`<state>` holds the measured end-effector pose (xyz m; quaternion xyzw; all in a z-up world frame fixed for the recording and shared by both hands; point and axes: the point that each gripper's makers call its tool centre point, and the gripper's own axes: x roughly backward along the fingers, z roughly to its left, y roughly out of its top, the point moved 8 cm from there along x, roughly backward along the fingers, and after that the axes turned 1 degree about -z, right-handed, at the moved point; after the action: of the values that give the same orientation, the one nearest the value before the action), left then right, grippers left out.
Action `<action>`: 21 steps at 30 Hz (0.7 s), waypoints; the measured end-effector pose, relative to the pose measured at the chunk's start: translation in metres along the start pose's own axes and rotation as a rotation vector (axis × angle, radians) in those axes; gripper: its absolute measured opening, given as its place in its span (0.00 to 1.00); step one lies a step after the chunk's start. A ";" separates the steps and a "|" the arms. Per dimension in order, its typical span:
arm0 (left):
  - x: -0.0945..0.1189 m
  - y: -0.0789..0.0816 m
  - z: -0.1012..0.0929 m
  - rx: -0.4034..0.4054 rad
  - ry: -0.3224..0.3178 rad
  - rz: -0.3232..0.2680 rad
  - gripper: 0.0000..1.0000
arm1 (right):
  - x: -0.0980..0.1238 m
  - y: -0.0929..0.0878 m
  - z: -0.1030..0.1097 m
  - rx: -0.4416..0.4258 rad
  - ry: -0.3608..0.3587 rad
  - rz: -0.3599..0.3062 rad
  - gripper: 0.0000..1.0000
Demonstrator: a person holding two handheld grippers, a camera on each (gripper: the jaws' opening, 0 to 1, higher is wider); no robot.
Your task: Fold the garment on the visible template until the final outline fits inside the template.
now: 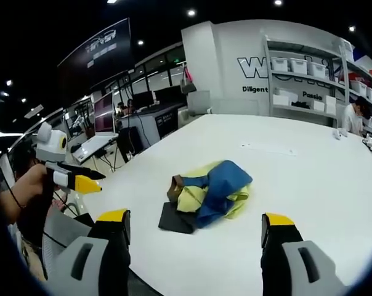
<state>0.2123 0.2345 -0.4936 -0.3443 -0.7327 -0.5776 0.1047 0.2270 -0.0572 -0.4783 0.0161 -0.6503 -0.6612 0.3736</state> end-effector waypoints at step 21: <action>-0.028 -0.008 0.005 0.002 0.012 0.065 0.83 | -0.028 0.003 -0.003 -0.012 0.008 0.000 0.73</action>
<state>0.2291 0.2279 -0.5167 -0.3645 -0.7211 -0.5751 0.1282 0.2499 -0.0446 -0.4893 0.0164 -0.6450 -0.6648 0.3764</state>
